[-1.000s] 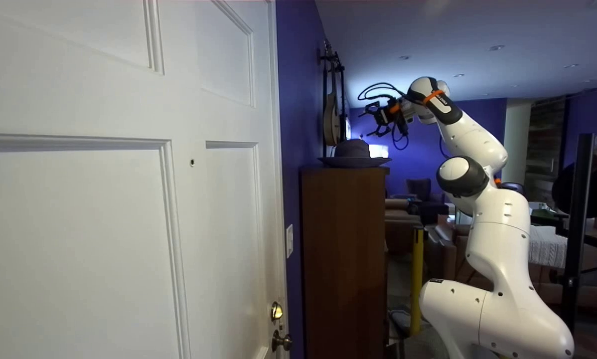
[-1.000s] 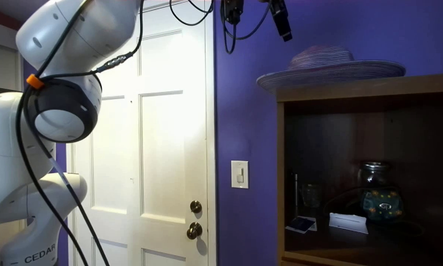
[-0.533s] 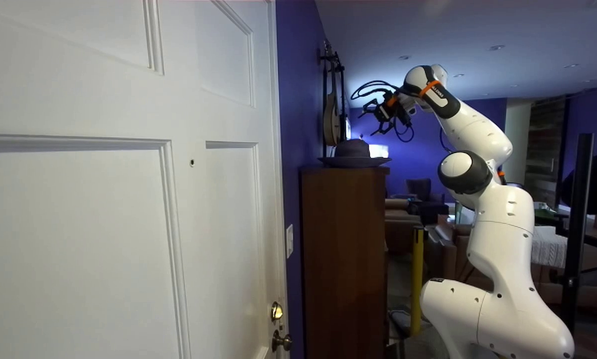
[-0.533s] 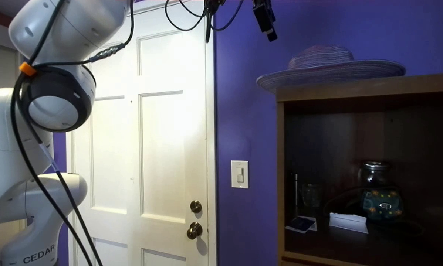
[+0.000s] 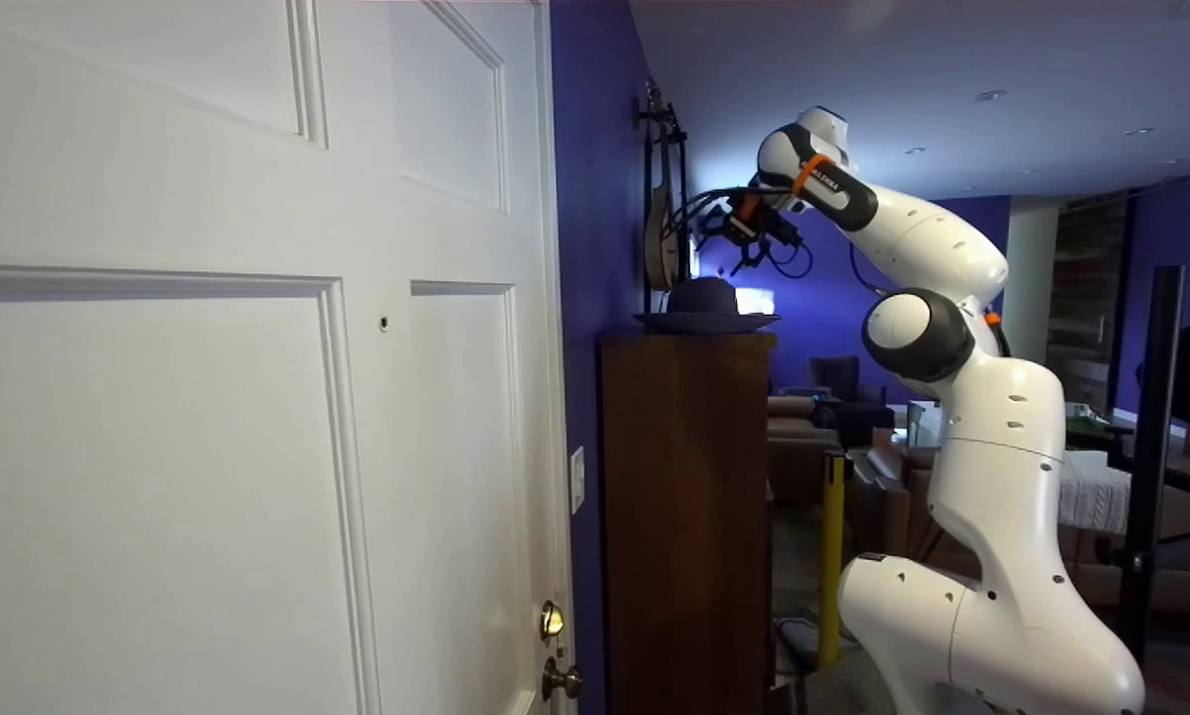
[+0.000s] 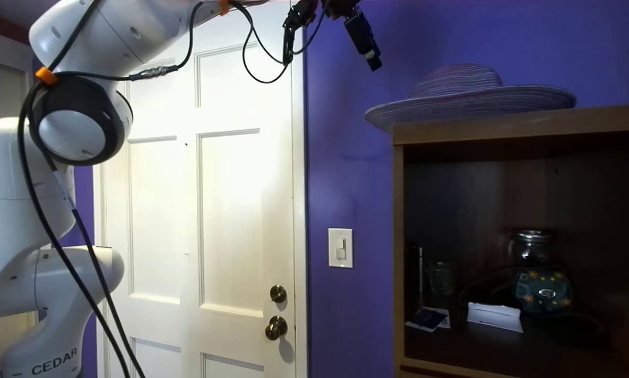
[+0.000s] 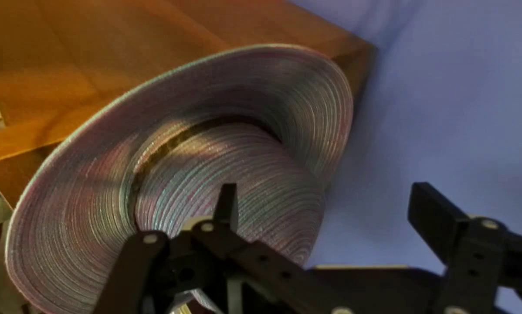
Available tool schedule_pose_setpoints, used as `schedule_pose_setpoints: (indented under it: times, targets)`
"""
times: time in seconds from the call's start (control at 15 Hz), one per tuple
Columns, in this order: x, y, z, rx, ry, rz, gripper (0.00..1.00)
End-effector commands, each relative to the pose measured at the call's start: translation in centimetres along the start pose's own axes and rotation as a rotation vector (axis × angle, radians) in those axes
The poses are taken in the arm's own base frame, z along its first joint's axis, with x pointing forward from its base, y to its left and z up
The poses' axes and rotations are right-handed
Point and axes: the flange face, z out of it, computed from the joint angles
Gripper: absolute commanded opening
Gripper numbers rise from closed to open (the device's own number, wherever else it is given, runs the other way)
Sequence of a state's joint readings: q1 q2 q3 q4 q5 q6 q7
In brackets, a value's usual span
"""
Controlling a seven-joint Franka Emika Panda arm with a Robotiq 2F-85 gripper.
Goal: Put the hat on the top of the shelf
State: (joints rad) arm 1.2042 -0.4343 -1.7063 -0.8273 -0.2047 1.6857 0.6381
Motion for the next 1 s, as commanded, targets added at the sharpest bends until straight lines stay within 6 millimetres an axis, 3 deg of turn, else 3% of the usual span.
schedule_pose_setpoints:
  times: [0.0, 0.73, 0.8, 0.93]
  targets:
    - [-2.9, -1.3, 1.0, -0.123, -0.06, -0.048, 1.0]
    - [-9.4, -6.6, 2.4, -0.284, -0.072, -0.209, 1.0]
    - [-8.7, -6.4, 2.2, -0.245, -0.086, -0.177, 1.0]
    - [-9.4, -6.9, 2.4, -0.268, -0.081, -0.193, 1.0]
